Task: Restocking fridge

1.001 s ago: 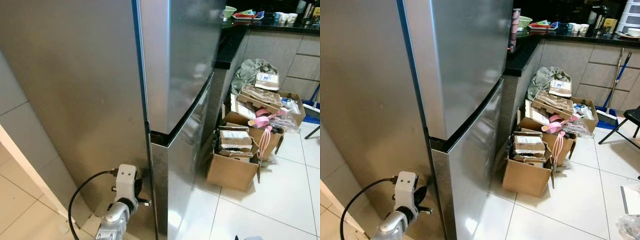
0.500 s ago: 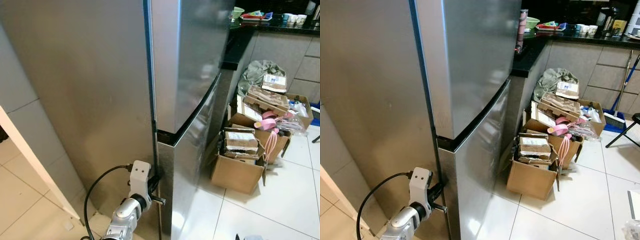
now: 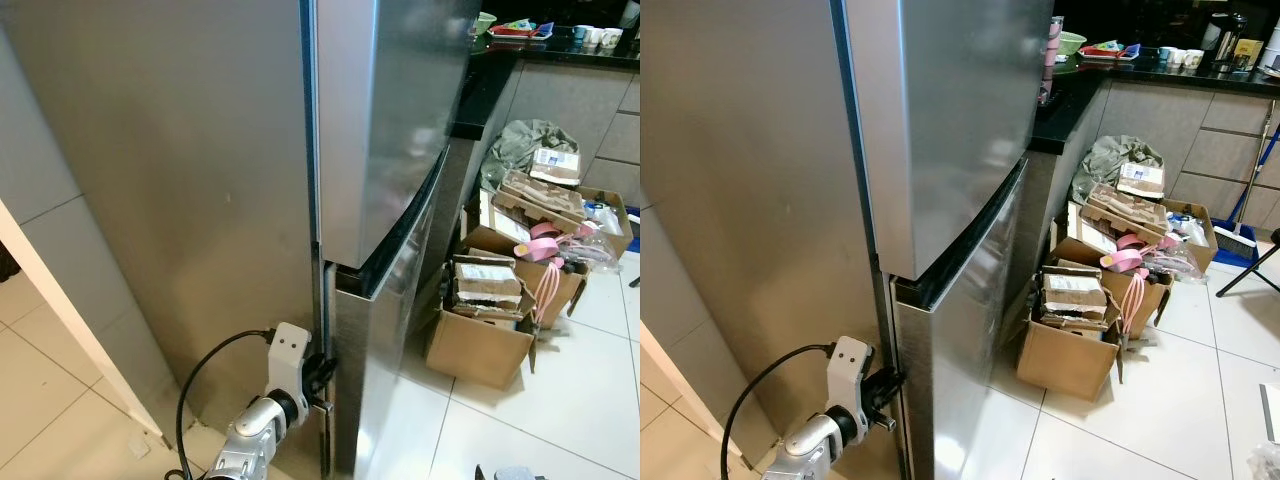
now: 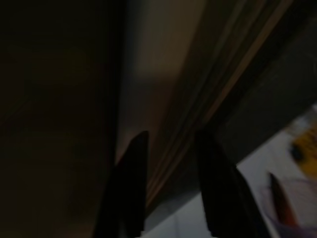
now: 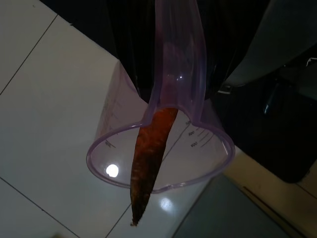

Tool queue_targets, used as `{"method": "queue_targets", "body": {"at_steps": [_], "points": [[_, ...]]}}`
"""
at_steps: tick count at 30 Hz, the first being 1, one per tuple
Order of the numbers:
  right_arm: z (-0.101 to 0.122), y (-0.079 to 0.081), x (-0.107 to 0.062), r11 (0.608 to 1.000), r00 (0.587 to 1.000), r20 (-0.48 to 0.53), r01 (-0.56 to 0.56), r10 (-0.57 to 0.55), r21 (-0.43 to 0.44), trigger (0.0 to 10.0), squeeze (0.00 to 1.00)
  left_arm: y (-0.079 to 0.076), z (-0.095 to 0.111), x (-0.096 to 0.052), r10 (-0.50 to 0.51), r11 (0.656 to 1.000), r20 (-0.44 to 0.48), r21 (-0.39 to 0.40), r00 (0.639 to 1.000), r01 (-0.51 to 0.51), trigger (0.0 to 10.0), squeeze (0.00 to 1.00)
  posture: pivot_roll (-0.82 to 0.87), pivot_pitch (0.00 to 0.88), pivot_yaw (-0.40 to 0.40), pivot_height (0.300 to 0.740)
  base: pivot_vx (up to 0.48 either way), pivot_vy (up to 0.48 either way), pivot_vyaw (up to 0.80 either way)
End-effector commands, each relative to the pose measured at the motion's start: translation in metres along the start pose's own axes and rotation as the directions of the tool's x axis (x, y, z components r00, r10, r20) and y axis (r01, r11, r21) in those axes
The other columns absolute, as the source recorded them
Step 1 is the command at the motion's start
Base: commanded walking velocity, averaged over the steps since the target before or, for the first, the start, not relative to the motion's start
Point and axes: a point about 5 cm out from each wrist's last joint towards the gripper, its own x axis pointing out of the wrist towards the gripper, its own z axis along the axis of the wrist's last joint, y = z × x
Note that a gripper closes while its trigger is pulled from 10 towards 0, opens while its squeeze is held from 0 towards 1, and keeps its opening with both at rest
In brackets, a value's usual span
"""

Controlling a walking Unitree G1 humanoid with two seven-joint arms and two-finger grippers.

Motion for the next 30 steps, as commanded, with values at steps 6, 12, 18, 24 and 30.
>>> {"method": "queue_targets", "body": {"at_steps": [6, 12, 18, 24, 30], "points": [[-0.005, 0.009, 0.001, 0.998, 0.998, -0.026, -0.06, 0.06, 0.019, 10.0, 0.0, -0.053, -0.011, 0.001, -0.397, 0.907, -0.042, -0.172, 0.917, 0.385, 10.0, 1.0, -0.03, 0.118, 0.02, 0.74, 0.0, 0.0, 0.0], [-0.015, 0.02, -0.001, 0.991, 0.989, -0.066, -0.133, 0.134, 0.013, 10.0, 0.0, -0.077, -0.008, -0.012, -0.624, 0.752, -0.031, -0.296, 0.781, 0.589, 10.0, 1.0, -0.03, 0.121, 0.021, 0.74, 0.0, 0.0, 0.0], [-0.021, 0.026, -0.002, 0.986, 0.982, -0.089, -0.165, 0.166, 0.023, 10.0, 0.0, -0.069, -0.006, -0.017, -0.6, 0.77, -0.034, -0.296, 0.799, 0.566, 10.0, 1.0, -0.03, 0.122, 0.021, 0.74, 0.0, 0.0, 0.0], [-0.023, 0.03, -0.003, 0.981, 0.976, -0.098, -0.193, 0.194, 0.026, 10.0, 0.0, -0.05, -0.012, -0.025, -0.465, 0.873, -0.111, -0.223, 0.878, 0.434, 10.0, 0.0, -0.03, 0.126, 0.025, 0.74, 0.0, 0.0, 0.0], [-0.01, 0.028, 0.0, 0.975, 0.979, -0.04, -0.202, 0.199, -0.09, 10.0, 0.0, -0.016, -0.029, -0.031, -0.148, 0.978, -0.173, -0.172, 0.974, 0.118, 10.0, 0.0, -0.03, 0.13, 0.027, 0.74, 0.0, 0.0, 0.0]]}}
